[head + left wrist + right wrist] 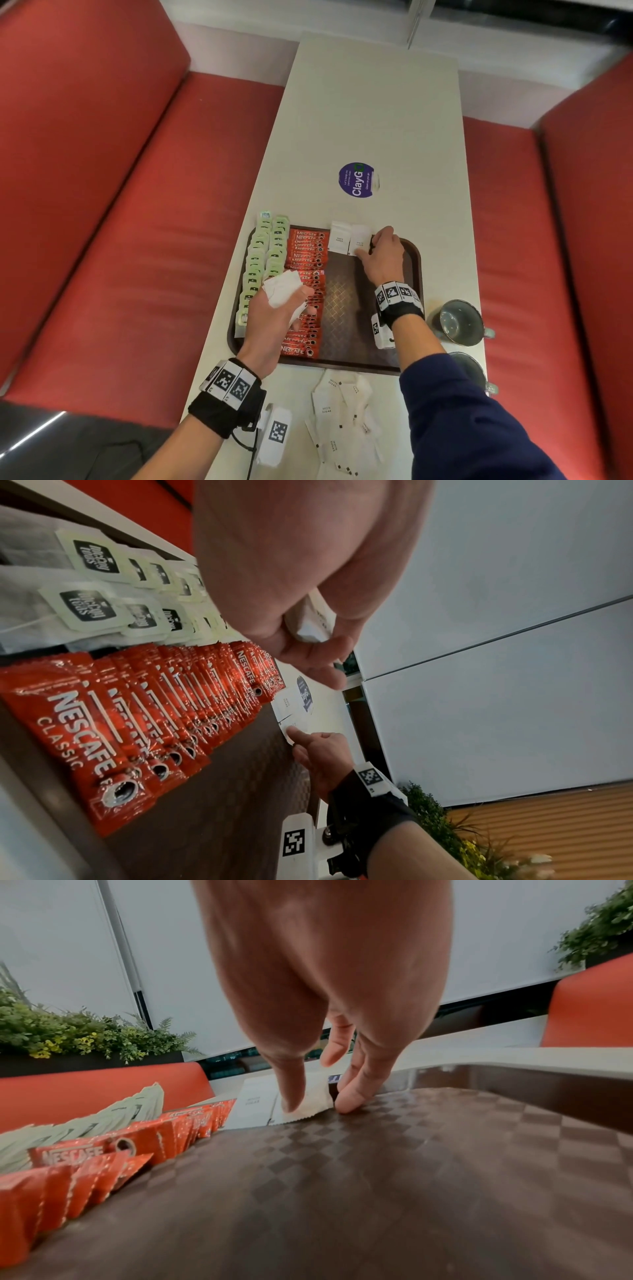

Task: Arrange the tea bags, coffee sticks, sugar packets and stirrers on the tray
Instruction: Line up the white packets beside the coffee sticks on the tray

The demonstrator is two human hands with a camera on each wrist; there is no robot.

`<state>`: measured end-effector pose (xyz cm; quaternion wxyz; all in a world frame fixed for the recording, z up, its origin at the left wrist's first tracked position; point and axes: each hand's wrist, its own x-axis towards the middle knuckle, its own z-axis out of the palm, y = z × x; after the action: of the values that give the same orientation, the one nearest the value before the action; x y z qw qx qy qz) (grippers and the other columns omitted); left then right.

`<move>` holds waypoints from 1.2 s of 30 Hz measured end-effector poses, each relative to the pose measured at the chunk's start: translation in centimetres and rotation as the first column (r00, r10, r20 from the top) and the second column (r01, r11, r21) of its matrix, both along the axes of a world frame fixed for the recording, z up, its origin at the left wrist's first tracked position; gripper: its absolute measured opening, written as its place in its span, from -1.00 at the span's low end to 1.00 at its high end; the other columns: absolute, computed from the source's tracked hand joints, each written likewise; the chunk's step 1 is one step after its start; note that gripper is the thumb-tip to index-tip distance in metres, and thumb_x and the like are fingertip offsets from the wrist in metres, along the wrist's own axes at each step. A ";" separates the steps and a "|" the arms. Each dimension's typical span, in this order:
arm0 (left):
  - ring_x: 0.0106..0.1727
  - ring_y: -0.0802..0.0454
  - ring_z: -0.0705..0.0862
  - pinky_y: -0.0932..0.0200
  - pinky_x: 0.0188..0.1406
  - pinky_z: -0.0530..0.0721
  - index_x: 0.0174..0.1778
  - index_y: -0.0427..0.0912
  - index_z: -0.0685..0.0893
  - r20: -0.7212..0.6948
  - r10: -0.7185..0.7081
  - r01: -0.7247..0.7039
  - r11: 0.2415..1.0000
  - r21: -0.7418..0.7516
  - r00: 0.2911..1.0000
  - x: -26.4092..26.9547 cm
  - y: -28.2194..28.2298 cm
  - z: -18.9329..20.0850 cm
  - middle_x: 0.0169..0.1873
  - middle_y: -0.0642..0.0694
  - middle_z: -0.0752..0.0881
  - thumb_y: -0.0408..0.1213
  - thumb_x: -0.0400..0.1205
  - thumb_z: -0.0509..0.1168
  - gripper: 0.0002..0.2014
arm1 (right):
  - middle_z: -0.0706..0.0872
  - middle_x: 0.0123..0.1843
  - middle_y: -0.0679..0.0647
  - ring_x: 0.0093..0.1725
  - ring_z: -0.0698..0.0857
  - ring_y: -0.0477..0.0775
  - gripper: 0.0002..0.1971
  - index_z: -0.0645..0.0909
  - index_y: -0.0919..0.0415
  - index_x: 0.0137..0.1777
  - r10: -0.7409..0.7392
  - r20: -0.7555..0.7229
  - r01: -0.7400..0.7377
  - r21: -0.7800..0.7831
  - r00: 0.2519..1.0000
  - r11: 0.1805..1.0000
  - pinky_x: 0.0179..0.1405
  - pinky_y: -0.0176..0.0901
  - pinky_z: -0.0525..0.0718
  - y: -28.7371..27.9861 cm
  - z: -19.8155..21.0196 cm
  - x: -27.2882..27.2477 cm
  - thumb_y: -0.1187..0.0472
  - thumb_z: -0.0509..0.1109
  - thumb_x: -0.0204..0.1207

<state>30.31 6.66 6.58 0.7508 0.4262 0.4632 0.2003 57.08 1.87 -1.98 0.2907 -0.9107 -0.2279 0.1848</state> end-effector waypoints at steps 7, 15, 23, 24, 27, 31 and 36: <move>0.02 -0.14 0.89 0.17 -0.35 0.65 0.51 -0.08 0.66 0.042 -0.012 0.013 0.999 -0.031 0.999 0.2 0.0 0.7 0.15 -0.21 0.90 -0.23 0.77 0.48 -0.62 | 0.68 0.24 0.26 0.28 0.68 0.34 -0.71 0.56 0.23 0.14 0.000 0.025 0.001 -0.061 1.000 0.998 0.11 -0.05 0.51 0.5 -0.6 0.2 0.32 0.65 0.62; -0.01 -0.22 0.87 0.19 -0.44 0.60 0.55 -0.04 0.58 0.065 -0.052 0.055 0.998 -0.035 0.997 0.4 -0.3 1.2 0.15 -0.22 0.91 -0.24 0.85 0.38 -0.66 | 0.84 0.04 -0.11 0.02 0.81 -0.10 -0.82 0.72 0.05 0.10 0.041 -0.030 -0.034 0.207 0.999 0.978 0.08 -0.14 0.73 -1.2 4.7 -4.0 -0.03 0.56 0.72; 0.00 -0.16 0.91 0.01 -0.20 0.72 0.48 -0.10 0.70 0.096 0.004 -0.002 1.000 -0.025 0.995 1.0 -1.0 1.3 0.15 -0.20 0.91 -0.20 0.86 0.36 -0.73 | 0.88 -0.09 -0.03 -0.05 0.86 0.00 -0.79 0.73 -0.04 -0.03 0.237 -0.283 -0.112 0.394 0.930 0.912 0.02 0.03 0.84 -6.0 11.2 -12.3 -0.13 0.54 0.76; 0.08 -0.11 0.90 -0.02 -0.05 0.77 0.47 -0.09 0.72 0.118 0.022 -0.018 0.999 -0.035 0.993 1.0 -1.1 1.5 0.19 -0.18 0.90 -0.21 0.88 0.33 -0.75 | 0.87 -0.10 -0.04 -0.07 0.84 -0.05 -0.78 0.72 -0.03 -0.05 0.217 -0.285 -0.095 0.387 0.934 0.917 -0.02 -0.08 0.80 -6.4 11.4 -13.0 -0.12 0.57 0.73; 0.38 -0.11 0.83 -0.11 0.42 0.73 0.46 -0.10 0.73 0.177 0.056 -0.041 0.995 -0.088 0.983 1.1 -1.6 1.5 0.29 -0.19 0.88 -0.22 0.91 0.26 -0.75 | 0.86 -0.13 -0.06 -0.11 0.80 -0.12 -0.78 0.74 0.01 -0.02 0.186 -0.324 -0.058 0.366 0.928 0.929 -0.11 -0.36 0.70 -7.1 11.8 -14.9 -0.05 0.68 0.64; 0.42 -0.15 0.81 -0.15 0.52 0.69 0.45 -0.11 0.72 0.188 0.088 -0.068 0.991 -0.112 0.978 1.5 -2.5 1.5 0.29 -0.20 0.87 -0.20 0.92 0.24 -0.75 | 0.88 -0.13 -0.07 -0.10 0.85 -0.17 -0.73 0.76 0.00 0.05 0.112 -0.364 0.026 0.352 0.925 0.936 -0.08 -0.36 0.78 -6.9 11.4 -16.0 -0.01 0.78 0.52; 0.45 -0.25 0.78 -0.21 0.53 0.70 0.55 -0.18 0.68 0.217 0.124 -0.095 0.985 -0.141 0.968 1.4 -2.3 1.2 0.34 -0.31 0.83 -0.19 0.89 0.29 -0.68 | 0.88 -0.19 0.02 -0.19 0.84 -0.06 -0.82 0.81 -0.02 -0.07 0.109 -0.433 0.055 0.349 0.895 0.936 -0.01 0.08 0.90 -7.1 10.6 -15.6 -0.01 0.76 0.55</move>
<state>31.71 4.40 7.82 0.8121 0.3250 0.4101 0.2582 41.47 -5.20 8.64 0.4907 -0.7738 -0.1975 0.3485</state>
